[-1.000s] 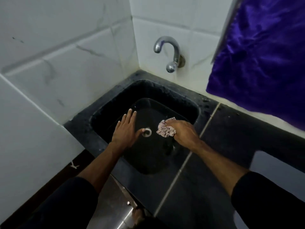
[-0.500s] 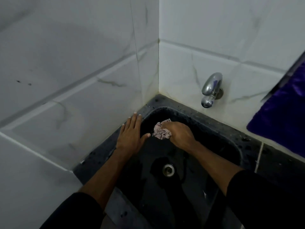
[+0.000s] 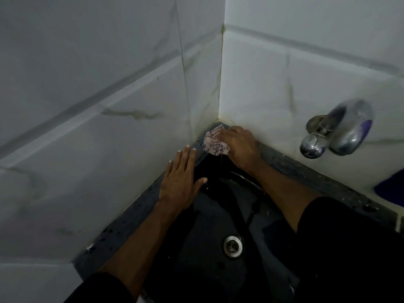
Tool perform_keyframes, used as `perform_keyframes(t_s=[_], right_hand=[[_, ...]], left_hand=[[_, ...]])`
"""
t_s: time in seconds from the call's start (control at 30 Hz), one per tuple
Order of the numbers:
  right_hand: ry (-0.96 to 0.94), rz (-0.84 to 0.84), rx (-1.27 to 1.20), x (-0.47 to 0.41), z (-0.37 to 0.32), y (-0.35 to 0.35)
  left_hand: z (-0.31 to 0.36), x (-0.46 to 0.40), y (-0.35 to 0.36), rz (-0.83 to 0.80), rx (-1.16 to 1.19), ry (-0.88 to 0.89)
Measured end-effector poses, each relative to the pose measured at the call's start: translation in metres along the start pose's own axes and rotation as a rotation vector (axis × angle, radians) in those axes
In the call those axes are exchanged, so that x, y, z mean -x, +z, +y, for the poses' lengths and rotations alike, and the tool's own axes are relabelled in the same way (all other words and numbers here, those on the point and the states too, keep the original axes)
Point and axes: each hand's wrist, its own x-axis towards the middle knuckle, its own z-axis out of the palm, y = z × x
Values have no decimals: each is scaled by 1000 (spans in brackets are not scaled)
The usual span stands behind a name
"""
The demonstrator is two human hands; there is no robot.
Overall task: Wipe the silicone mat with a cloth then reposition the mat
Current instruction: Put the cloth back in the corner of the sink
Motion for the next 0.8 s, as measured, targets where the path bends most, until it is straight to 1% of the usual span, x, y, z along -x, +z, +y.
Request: perform_keyframes(t_s=[0.07,0.13,0.23,0.47,0.6,0.8], right_hand=[[-6,20,43,-13,9,8],[-10,-3,88,-22,15,14],[-17,-14,73,-33,22,18],[32,-32,190,-49,35,16],[4,0,136,-52,41,18],[57,10,135,-49,42,28]], left_hand=[[-4,-4,7,-2,-12,-4],[-8,-6,12,-9,-12,-7],[-13,-7,19,-25,-14,-10],[-13,-10,30,-53,-5,-25],[-9,-14,35,-64,2,-21],[-2,-16,37,-74,22,-6]])
